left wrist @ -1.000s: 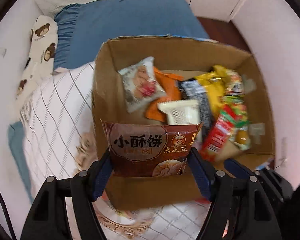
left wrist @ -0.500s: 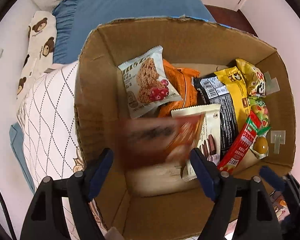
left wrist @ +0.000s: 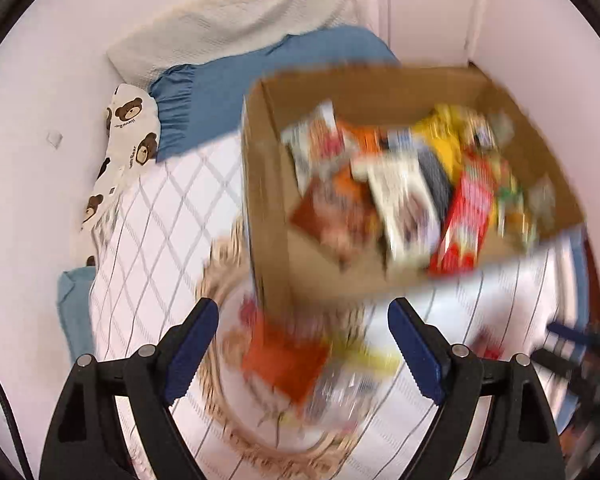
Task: Organize snacks
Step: 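Move both tools back toward the remaining snacks on the bed, then grasp the clear yellow-edged bag with the left tool while the right tool grasps the red candy, then carry both items into the box and open both tools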
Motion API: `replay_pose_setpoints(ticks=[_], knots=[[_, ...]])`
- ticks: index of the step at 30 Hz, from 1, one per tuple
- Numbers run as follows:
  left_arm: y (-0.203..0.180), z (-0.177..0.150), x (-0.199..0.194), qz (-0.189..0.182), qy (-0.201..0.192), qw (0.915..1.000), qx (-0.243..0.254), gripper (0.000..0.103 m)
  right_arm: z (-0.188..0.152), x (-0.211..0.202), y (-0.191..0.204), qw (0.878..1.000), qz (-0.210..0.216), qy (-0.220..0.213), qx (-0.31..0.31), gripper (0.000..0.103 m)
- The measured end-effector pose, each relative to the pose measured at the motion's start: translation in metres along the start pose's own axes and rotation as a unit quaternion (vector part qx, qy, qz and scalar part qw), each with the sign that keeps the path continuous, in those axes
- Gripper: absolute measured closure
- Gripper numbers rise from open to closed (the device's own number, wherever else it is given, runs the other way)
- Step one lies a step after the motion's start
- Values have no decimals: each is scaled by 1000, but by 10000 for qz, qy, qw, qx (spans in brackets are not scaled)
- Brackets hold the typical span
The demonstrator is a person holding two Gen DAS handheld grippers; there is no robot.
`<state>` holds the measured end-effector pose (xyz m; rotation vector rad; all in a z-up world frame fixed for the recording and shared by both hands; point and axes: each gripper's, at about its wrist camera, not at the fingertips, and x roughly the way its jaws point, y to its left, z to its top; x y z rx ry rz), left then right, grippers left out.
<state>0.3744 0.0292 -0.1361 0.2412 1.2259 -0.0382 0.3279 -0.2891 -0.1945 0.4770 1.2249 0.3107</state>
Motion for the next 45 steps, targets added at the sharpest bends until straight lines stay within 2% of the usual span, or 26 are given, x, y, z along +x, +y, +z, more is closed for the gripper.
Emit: replay_pose_setpoints(ticks=[3,5,9,12,13,14,15,16,17,18,21,25,28,30,34,38,42,45], knots=[[-8,-40,29,-96,500,9985,193,16,-19,16,-6,9997,-83,224,2,28],[-11,-58,53,-213,846,9961,133,16,-28,24,-5,9995,-145,284,-84,28],[-19,-71,88,-295,1246,9917,146,16,-37,41,0,9984,-269,363,-338,29],[-29,-69,110,-202,1457,9886,323,16,-38,57,6,9965,-474,407,-551,32],[-31,-68,115,-179,1476,9882,368,16,-38,64,7,9957,-550,446,-592,36],[-33,-66,120,-140,1489,9880,386,19,-38,69,6,9954,-604,450,-587,39],[-35,-64,123,-178,1481,9881,381,31,-38,74,7,9948,-655,456,-631,44],[-37,-63,126,-232,1510,9876,350,37,-38,78,8,9940,-733,452,-673,53],[-37,-62,128,-296,1580,9867,248,44,-38,80,8,9931,-823,445,-703,58],[-36,-62,127,-355,1582,9866,154,46,-38,82,8,9929,-851,435,-706,64],[-31,-70,124,-558,1628,9848,-232,50,-40,80,9,9924,-892,392,-747,66],[-21,-103,117,-1201,1939,9679,-1058,50,-49,67,11,9924,-791,441,-827,67],[-23,-131,115,-1499,2087,9558,-1432,50,-65,58,10,9919,-694,608,-871,67],[-27,-140,117,-1618,2119,9517,-1520,50,-76,53,7,9906,-673,779,-899,67],[-37,-140,132,-1530,2072,9548,-1486,46,-93,50,-3,9877,-797,985,-914,67],[-46,-140,137,-1408,2024,9580,-1466,46,-92,65,-18,9881,-845,1070,-717,66],[-67,-131,129,-1271,1842,9651,-1364,51,-90,78,-23,9896,-832,1030,-559,66],[-70,-143,106,-1312,1707,9672,-1348,56,-91,73,-19,9911,-784,911,-571,66]])
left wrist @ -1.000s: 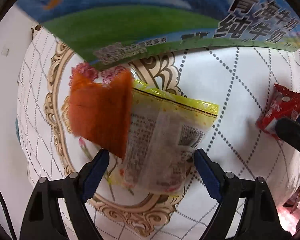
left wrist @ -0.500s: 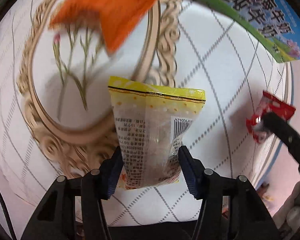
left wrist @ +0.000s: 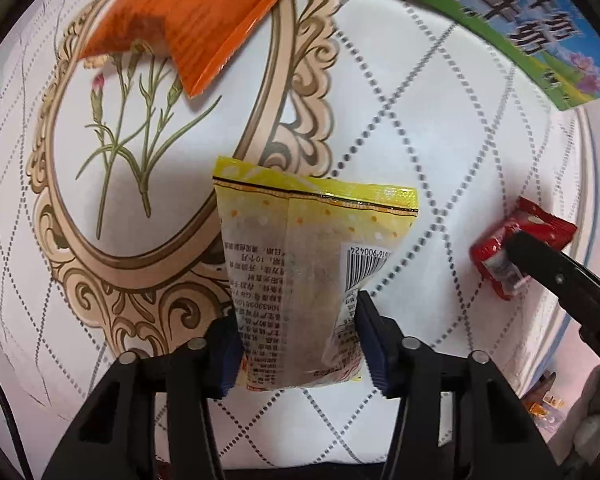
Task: Organize snacks
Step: 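Carry both items into the box and open both tools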
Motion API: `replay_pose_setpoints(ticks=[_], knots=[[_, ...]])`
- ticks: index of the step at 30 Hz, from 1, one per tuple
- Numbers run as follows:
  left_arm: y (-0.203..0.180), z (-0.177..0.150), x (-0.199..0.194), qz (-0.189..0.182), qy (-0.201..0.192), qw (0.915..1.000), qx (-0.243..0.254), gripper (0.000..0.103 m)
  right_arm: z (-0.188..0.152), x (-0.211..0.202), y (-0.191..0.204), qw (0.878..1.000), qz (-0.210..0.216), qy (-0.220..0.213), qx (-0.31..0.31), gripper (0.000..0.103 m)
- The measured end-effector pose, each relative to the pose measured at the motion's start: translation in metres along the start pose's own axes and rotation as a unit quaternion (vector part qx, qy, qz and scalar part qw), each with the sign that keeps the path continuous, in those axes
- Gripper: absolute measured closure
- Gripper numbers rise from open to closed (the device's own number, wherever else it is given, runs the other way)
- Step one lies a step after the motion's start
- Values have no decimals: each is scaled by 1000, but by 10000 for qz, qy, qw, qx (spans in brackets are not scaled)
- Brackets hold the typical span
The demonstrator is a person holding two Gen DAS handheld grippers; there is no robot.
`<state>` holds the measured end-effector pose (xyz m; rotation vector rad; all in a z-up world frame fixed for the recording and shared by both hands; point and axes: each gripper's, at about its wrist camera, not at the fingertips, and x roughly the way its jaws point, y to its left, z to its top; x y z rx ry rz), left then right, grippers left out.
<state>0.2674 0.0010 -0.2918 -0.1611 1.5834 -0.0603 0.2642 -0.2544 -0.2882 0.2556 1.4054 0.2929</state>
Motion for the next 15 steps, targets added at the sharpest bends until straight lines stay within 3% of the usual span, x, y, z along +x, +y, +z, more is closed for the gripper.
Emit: replay_pose_setpoints(ticks=[7,15], knots=[[-24,0,-58,-256,-517,9978,314,57,1,-35,2,9991,248,-328,-86,66],[-64,31,-142,-362,-1237,9863,1027,57,20,-96,3,9941,629,-887,-43,67]])
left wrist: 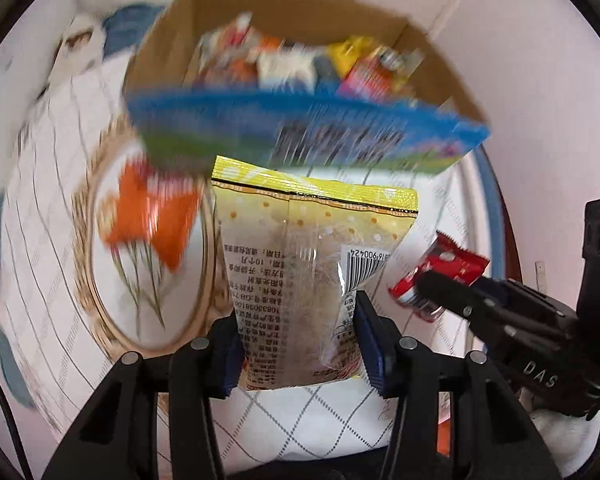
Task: Organize snacks
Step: 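Carry both items into the box and open both tools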
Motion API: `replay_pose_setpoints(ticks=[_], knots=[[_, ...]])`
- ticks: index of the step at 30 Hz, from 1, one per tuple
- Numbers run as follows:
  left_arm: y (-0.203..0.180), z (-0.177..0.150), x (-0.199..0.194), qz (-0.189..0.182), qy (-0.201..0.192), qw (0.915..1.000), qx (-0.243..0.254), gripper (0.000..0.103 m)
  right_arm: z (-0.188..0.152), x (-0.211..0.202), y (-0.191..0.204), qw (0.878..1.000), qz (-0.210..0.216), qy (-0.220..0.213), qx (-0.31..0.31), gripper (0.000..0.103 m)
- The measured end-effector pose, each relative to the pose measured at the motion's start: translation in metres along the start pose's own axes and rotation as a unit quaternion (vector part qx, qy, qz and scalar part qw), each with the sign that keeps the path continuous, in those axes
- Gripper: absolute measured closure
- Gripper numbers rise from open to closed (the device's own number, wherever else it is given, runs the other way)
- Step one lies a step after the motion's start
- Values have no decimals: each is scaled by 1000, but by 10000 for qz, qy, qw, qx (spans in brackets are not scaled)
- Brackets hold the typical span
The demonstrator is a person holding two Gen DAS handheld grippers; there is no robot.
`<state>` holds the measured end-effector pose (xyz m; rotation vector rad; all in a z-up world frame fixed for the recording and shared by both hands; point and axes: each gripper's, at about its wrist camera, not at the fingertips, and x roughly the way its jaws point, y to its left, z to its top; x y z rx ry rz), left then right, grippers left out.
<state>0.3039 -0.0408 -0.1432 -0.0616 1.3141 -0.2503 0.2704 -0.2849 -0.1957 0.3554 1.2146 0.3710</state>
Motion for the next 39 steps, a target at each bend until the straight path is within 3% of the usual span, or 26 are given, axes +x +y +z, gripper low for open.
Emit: replay_pose_setpoints(ticks=[4,7,11,16,21,23,28,29,30,31,32,33,34,39], knots=[[-12,39,-27,38,-252,9990,363,57,31,-34,7,9987,241,-443,3,66],[-15,71,-39,372,-382,9945,905,57,59,-48,12,9968,258,-757,-19,66],[-21,117,-32,968,-394,9820,1573,57,106,-52,12,9933,196,-1136,93,66],[-18,161,2,1545,19,9620,2250,57,144,-33,5,9931,29,-1154,207,66],[-2,171,43,1976,497,9430,2631,57,164,-8,-1,9949,-189,-976,193,66],[5,170,58,1980,755,9407,2650,56,164,2,-2,9954,-253,-904,198,66],[19,162,79,1874,1075,9424,2555,55,162,22,-11,9974,-287,-609,260,66],[22,162,80,1832,1086,9435,2539,54,162,27,-14,9977,-282,-520,316,66],[25,162,82,1800,1099,9457,2475,46,162,31,-16,9980,-294,-409,372,65],[30,164,82,1747,1145,9488,2369,37,163,35,-18,9980,-348,-316,418,58],[33,166,81,1688,1187,9520,2259,16,162,38,-20,9980,-396,-227,444,45],[37,169,80,1563,1205,9567,2138,7,163,39,-20,9981,-396,-190,426,21],[39,171,76,1467,1182,9601,2065,7,164,39,-18,9982,-419,-154,410,7],[52,175,58,1223,962,9740,1644,7,167,38,-10,9972,-690,-45,289,5]])
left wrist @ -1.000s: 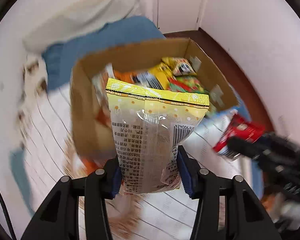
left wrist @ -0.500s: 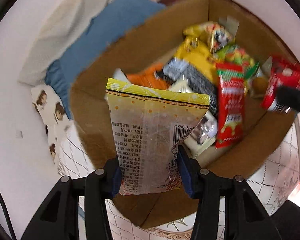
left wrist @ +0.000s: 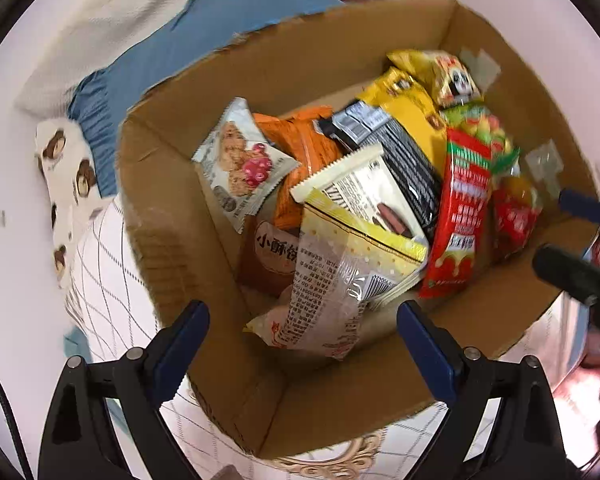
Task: Organize snacks
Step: 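Carry both items into the box and open both tools, then move the right tool down to the orange packet on the sheet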
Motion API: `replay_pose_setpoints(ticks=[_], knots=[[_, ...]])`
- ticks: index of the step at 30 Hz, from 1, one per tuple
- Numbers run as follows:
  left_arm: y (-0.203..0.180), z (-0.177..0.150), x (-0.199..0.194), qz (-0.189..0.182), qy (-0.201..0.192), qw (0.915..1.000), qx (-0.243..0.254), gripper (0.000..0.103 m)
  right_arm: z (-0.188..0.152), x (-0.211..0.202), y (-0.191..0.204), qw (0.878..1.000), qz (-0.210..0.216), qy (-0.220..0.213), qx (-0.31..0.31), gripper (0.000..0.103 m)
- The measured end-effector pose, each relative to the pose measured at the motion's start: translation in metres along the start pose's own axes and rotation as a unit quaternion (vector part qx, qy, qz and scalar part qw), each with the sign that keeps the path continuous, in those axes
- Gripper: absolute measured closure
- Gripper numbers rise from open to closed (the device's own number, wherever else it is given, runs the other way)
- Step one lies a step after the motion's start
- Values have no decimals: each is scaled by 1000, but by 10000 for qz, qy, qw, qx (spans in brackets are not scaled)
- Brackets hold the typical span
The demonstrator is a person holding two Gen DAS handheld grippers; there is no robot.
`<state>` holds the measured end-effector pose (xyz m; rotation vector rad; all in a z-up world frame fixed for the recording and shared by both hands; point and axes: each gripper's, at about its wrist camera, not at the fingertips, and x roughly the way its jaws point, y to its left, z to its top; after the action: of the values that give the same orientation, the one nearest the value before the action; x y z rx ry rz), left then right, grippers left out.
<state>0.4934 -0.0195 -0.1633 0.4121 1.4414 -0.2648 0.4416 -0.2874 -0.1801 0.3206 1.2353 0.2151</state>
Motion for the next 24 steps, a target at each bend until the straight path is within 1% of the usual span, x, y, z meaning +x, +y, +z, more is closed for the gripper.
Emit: replay_pose_setpoints(ticks=[2,3,4,5,7,9,14,18,24], knots=[[10,-6,-8,-268,-219,9986,-408,7,1,-3,3,9999,-129,-24,-39,4],[13,-8,-11,-321,-307,9974,-573,7,2,-5,4,9998,-180,-45,-64,4],[19,-13,-15,-400,-447,9948,-829,7,1,-7,6,9995,-278,-64,-104,4],[19,-17,-19,-481,-534,9926,-979,7,1,-8,7,9991,-383,-83,-133,4],[21,-27,-27,-630,-759,9857,-1365,7,-1,-13,10,9979,-583,-148,-242,4],[20,-37,-34,-685,-935,9808,-1566,7,-4,-17,13,9967,-717,-193,-325,4],[9,-64,-55,-476,-1420,9710,-1862,7,-14,-33,22,9931,-944,-403,-563,4],[5,-86,-70,-446,-1731,9619,-2069,7,-25,-54,31,9890,-1091,-676,-729,4],[-6,-111,-94,-241,-2117,9528,-2164,7,-45,-89,42,9827,-1210,-1062,-918,4]])
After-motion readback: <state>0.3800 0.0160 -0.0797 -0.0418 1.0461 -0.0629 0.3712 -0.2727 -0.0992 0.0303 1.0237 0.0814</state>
